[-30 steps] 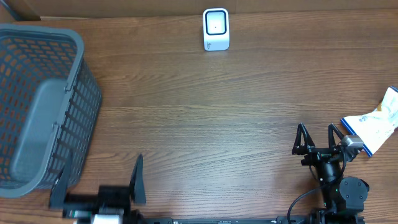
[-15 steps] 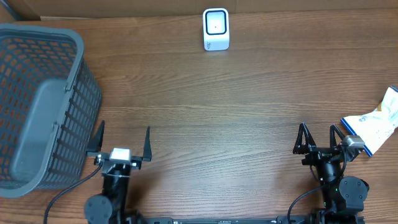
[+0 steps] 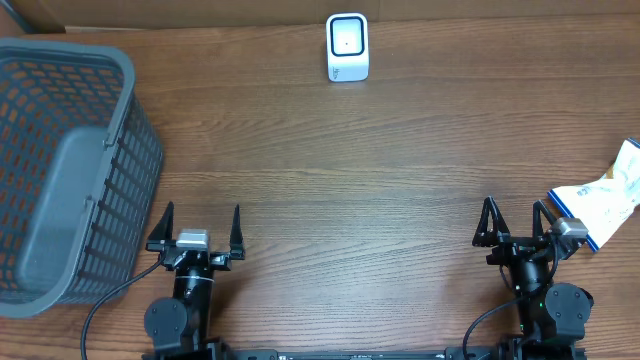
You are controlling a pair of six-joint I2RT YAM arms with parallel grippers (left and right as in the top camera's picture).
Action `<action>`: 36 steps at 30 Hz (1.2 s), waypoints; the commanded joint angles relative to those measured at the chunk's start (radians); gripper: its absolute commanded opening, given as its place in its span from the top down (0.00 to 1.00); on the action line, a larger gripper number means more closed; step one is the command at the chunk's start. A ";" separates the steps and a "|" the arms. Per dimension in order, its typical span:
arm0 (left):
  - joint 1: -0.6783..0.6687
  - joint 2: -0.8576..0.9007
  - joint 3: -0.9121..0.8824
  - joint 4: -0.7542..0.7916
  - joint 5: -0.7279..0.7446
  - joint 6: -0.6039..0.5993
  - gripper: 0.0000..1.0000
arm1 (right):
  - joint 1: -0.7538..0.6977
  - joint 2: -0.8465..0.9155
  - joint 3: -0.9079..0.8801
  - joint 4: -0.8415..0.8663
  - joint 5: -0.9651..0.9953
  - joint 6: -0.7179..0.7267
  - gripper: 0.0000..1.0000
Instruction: Scan the item barcode
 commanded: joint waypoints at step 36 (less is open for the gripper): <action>-0.039 -0.007 -0.003 -0.092 -0.021 -0.016 0.00 | 0.070 -0.025 -0.011 0.005 0.010 -0.001 0.00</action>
